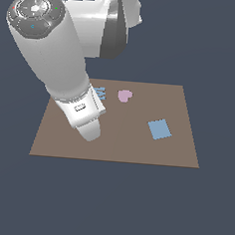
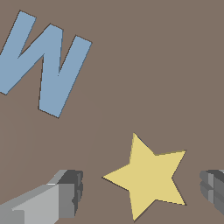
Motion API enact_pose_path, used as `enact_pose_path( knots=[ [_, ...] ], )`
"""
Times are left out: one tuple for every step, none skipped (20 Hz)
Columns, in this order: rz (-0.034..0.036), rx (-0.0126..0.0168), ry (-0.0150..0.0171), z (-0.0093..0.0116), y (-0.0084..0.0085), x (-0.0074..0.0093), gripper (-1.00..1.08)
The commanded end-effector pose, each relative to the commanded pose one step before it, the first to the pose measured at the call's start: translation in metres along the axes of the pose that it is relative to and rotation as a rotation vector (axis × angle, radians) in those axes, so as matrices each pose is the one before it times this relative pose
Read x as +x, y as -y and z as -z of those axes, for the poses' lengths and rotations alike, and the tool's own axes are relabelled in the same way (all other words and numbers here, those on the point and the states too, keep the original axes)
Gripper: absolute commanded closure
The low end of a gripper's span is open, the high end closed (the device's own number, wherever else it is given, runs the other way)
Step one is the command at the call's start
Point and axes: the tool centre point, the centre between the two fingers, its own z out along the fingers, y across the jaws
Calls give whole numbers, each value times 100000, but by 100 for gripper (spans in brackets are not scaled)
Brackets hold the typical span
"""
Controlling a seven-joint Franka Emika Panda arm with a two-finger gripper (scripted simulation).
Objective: Insert a designated object into the corresponding slot on a board.
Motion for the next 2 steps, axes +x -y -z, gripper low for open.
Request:
enact_pose_path(
  knots=[
    [4, -11, 15, 1, -4, -5, -92],
    [0, 0, 0, 0, 0, 0, -92]
  ],
)
